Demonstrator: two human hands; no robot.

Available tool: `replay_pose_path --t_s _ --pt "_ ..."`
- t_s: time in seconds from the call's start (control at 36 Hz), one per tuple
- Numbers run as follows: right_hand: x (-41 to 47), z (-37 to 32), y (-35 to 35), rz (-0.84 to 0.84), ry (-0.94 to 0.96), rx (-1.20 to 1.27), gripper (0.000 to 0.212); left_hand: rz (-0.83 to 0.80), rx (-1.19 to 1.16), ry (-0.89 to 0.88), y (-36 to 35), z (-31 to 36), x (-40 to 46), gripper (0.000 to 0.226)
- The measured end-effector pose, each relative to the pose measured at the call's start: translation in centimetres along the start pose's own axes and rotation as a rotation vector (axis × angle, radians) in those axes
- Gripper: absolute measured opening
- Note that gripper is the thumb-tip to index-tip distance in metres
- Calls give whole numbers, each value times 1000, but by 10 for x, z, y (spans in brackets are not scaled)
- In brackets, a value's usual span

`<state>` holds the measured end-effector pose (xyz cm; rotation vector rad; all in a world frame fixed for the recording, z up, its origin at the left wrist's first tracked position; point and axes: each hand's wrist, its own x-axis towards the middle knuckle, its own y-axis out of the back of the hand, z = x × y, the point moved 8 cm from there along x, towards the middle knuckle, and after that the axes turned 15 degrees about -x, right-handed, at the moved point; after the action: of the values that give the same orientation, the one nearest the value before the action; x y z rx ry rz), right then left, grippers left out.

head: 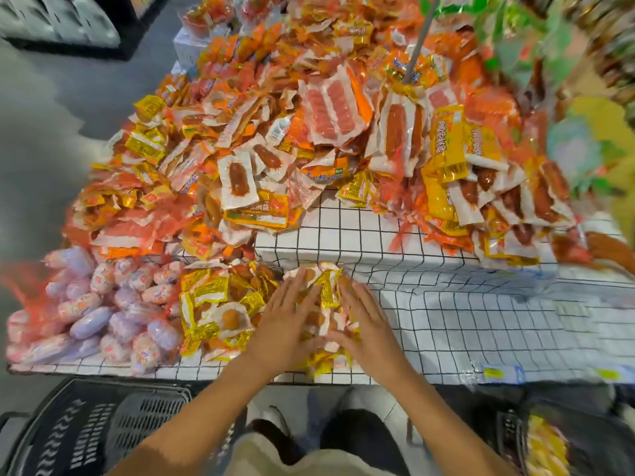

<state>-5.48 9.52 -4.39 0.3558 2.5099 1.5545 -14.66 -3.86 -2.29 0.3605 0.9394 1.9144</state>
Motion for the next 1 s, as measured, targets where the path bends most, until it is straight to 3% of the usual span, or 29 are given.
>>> replay_pose_path --t_s 0.14,0.28,0.47,0.72,1.0 --pt "-37 4 11 38 -100 80 77 96 -193 -91 11 -3 -24 75" --pt "-80 14 22 80 -148 107 67 159 -169 -139 10 8 -54 60" --pt "-149 55 19 -2 -248 120 67 175 -162 -141 -20 45 -82 53" --pt "-256 134 26 -103 -320 194 60 15 -151 -19 -139 109 -89 61" --pt "-409 274 53 -50 -603 293 61 -294 -168 -36 -291 224 -49 59"
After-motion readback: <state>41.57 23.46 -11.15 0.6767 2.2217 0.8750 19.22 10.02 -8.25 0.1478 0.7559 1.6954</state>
